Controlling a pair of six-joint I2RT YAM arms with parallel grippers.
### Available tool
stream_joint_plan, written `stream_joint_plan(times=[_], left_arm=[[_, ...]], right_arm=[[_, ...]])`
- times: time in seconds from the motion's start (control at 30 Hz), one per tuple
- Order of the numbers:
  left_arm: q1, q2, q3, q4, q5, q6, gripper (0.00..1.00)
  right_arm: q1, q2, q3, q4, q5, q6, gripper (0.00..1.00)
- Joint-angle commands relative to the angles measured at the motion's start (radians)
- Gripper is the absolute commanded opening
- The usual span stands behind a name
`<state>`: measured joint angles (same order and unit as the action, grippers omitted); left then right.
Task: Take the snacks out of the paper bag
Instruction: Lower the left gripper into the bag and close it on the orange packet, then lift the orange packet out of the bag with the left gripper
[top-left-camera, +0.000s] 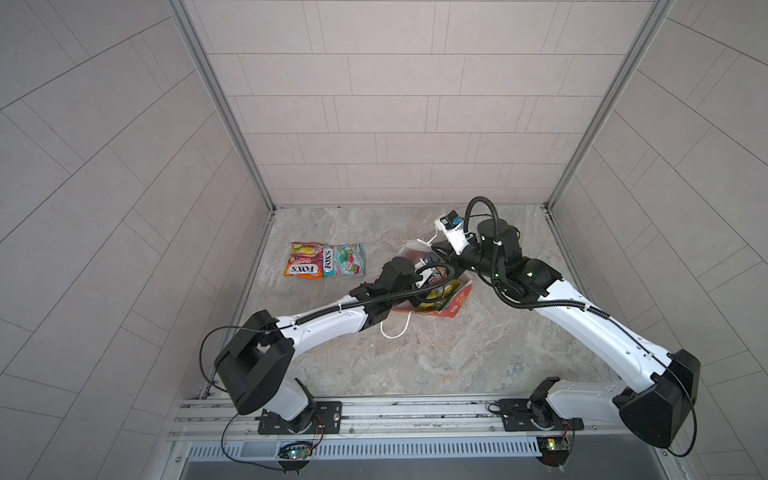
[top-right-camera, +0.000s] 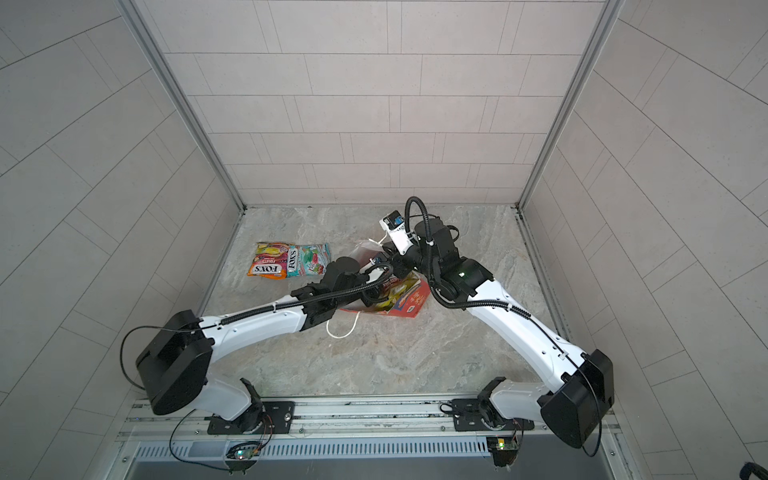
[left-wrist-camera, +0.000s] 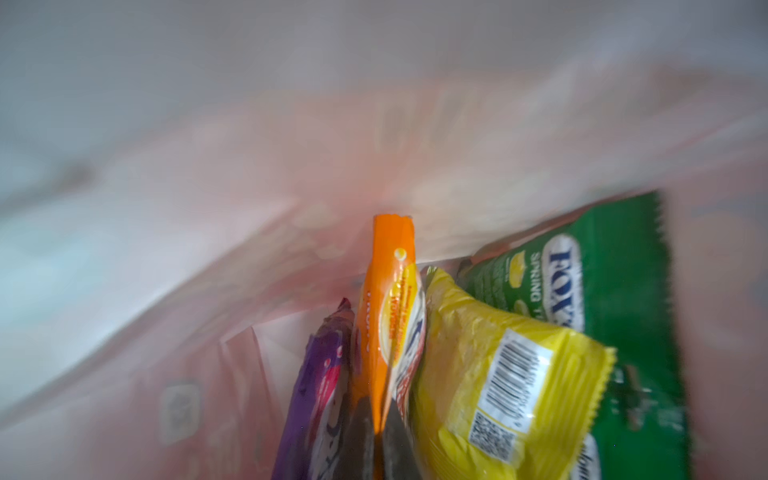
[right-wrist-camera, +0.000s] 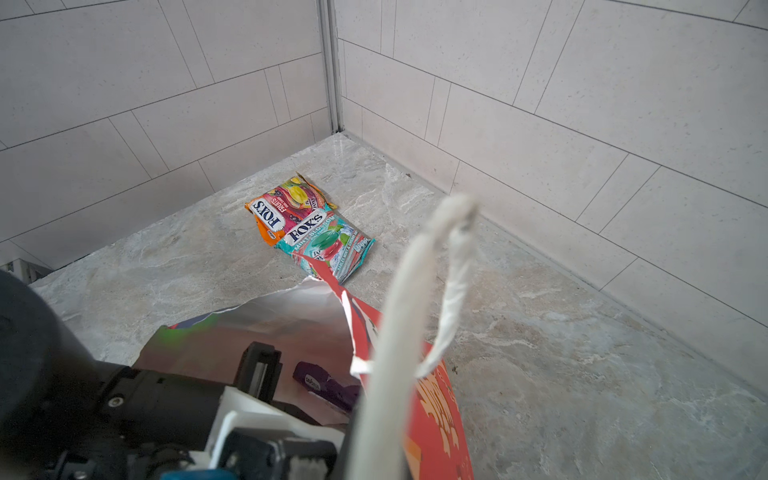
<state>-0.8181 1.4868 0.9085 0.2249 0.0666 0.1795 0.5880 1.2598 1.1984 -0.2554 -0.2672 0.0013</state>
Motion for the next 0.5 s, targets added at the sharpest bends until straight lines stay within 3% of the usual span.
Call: stream_joint_plan(times=[0.0,0.47], left_arm=[[0.003,-0.074,0.004,0.052,0.008,-0.019,0.01],[0.004,-0.202,0.035,-0.006,0.028,-0.036,0.01]], right_arm=[[0.007,-0.031,0.009,0.047,0.005,0.005,0.00],[-0.001,-0.033,0.012,0.039,0.047,0.019,0.00]])
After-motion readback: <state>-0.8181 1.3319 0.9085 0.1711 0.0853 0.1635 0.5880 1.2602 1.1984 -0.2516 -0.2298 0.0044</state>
